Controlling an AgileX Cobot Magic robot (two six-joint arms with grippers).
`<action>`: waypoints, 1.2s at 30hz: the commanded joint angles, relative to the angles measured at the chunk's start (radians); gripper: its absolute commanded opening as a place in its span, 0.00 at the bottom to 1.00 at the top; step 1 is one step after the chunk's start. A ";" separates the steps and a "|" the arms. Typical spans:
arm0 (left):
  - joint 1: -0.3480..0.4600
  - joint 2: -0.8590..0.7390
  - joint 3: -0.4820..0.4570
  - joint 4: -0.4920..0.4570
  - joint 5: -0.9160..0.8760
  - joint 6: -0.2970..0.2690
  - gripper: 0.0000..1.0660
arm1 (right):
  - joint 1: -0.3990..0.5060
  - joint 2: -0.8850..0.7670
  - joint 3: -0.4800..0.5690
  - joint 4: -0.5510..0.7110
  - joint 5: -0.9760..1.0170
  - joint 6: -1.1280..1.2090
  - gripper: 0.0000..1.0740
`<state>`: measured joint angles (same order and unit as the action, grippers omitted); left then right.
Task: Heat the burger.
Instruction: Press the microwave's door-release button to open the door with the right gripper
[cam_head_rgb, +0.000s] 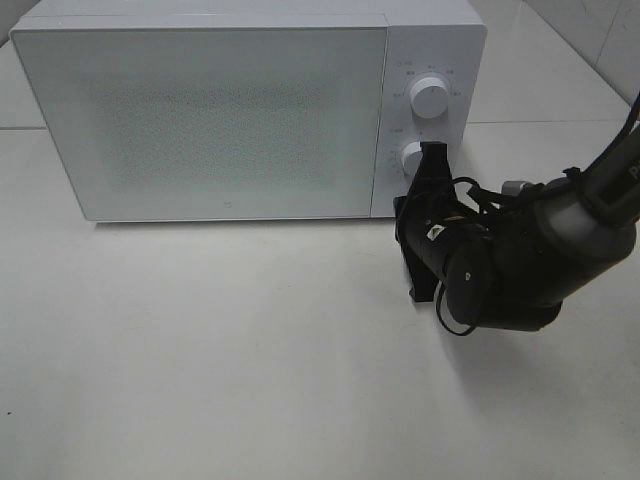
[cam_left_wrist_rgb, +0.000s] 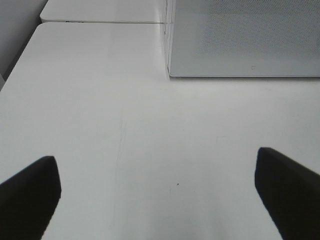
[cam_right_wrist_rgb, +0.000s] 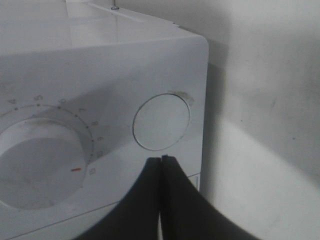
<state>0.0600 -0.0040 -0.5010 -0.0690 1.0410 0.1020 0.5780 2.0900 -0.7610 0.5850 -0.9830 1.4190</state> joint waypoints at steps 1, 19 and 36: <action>0.002 -0.018 0.003 -0.010 -0.003 -0.004 0.92 | -0.028 -0.003 -0.027 -0.008 0.021 -0.030 0.00; 0.002 -0.018 0.003 -0.010 -0.003 -0.004 0.92 | -0.076 -0.003 -0.033 -0.058 0.050 -0.022 0.00; 0.002 -0.018 0.003 -0.010 -0.003 -0.004 0.92 | -0.080 0.041 -0.094 -0.066 0.019 -0.005 0.00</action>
<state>0.0600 -0.0040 -0.5010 -0.0690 1.0410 0.1020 0.5040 2.1300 -0.8330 0.5190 -0.9260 1.4280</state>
